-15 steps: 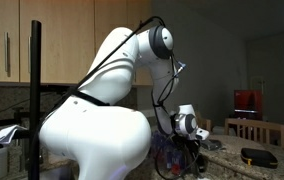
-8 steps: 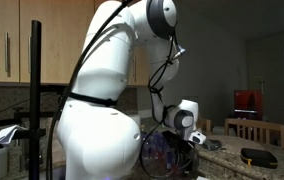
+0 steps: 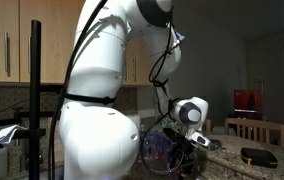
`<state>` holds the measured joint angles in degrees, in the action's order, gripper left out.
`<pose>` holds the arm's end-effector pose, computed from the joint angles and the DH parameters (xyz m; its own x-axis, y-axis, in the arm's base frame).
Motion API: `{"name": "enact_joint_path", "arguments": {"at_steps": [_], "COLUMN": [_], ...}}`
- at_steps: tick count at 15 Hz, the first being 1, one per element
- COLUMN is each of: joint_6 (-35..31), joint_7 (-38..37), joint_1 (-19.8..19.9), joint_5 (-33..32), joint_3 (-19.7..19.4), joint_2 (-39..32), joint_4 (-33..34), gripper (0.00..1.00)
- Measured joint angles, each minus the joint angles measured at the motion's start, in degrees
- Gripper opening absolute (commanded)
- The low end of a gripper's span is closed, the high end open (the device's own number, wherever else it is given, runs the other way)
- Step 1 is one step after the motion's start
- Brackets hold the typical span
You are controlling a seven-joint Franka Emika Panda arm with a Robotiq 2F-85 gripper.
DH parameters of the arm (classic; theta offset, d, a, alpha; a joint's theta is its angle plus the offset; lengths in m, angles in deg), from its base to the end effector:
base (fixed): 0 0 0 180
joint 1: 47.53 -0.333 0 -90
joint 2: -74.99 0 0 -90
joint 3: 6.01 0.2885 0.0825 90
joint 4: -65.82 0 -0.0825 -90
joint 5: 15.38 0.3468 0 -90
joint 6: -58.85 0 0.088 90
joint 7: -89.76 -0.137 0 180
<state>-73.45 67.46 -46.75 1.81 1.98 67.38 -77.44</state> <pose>0.3975 0.0650 0.1890 0.8165 -0.4417 -0.3718 -0.4836 -0.8750 -0.0223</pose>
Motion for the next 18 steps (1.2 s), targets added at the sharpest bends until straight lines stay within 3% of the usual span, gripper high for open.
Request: {"name": "enact_joint_path", "arguments": {"at_steps": [2, 6, 14, 18], "joint_6": [-0.23, -7.06, -34.08, -40.37], "joint_7": [0.01, 0.02, 1.47, 1.12], "joint_1": [-0.92, -1.98, -2.22, -5.9], "joint_5": [0.0, 0.1, 0.31, -0.08], "joint_3": [-0.79, -2.14, -3.5, -5.65], "joint_2": [-0.15, -3.72, -14.02, -18.83], "joint_4": [0.03, -0.93, -2.62, 0.59], "gripper": [1.0, 1.0, 1.0, 1.0]}}
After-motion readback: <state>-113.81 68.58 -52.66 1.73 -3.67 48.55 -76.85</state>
